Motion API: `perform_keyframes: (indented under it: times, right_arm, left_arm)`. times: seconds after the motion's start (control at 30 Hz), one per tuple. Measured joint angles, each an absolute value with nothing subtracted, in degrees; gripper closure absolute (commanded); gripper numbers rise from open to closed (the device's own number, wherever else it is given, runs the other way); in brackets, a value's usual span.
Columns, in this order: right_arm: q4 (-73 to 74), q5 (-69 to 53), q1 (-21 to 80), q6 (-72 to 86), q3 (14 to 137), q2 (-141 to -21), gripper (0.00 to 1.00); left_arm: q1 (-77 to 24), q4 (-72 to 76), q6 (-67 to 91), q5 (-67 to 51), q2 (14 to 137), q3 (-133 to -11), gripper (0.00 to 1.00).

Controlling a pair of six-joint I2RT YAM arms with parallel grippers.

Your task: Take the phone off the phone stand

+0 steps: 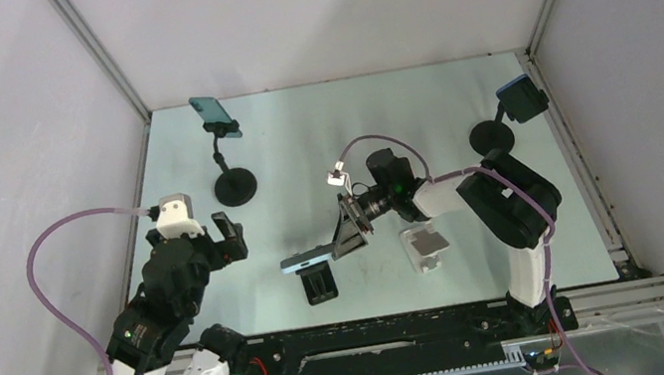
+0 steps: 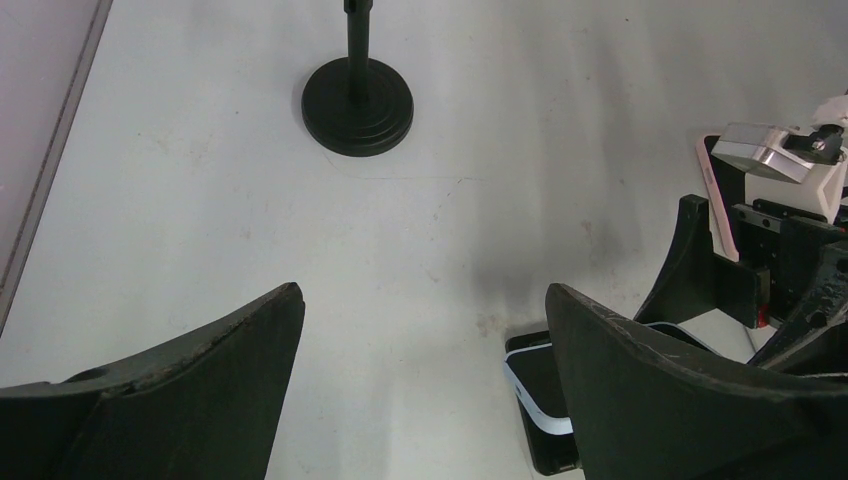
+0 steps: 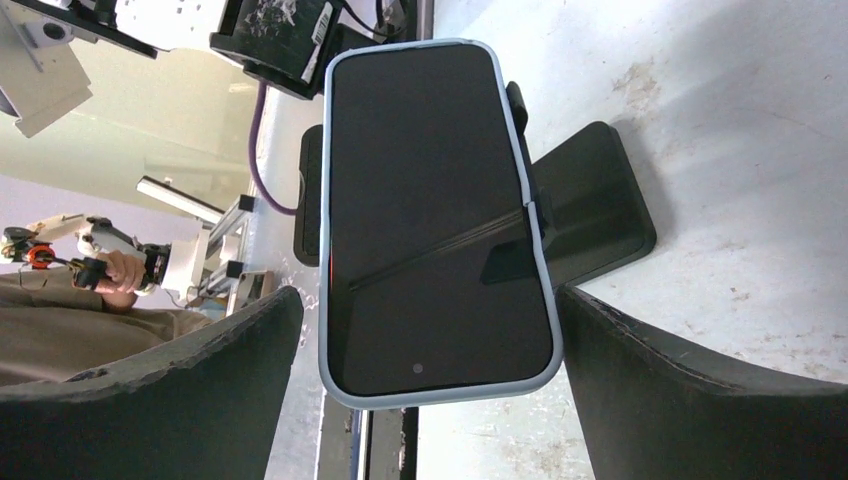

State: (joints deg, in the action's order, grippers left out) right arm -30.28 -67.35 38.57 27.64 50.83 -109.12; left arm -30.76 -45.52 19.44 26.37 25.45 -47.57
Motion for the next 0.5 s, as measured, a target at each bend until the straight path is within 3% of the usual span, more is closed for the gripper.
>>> perform_keyframes:
  times: [0.5]
  right_arm:
    - [-28.8, -67.3, 38.9, 27.4, 52.2, -110.5, 0.09]
  left_arm:
    - [-30.8, -45.5, 19.4, 26.4, 25.5, -47.6, 0.02]
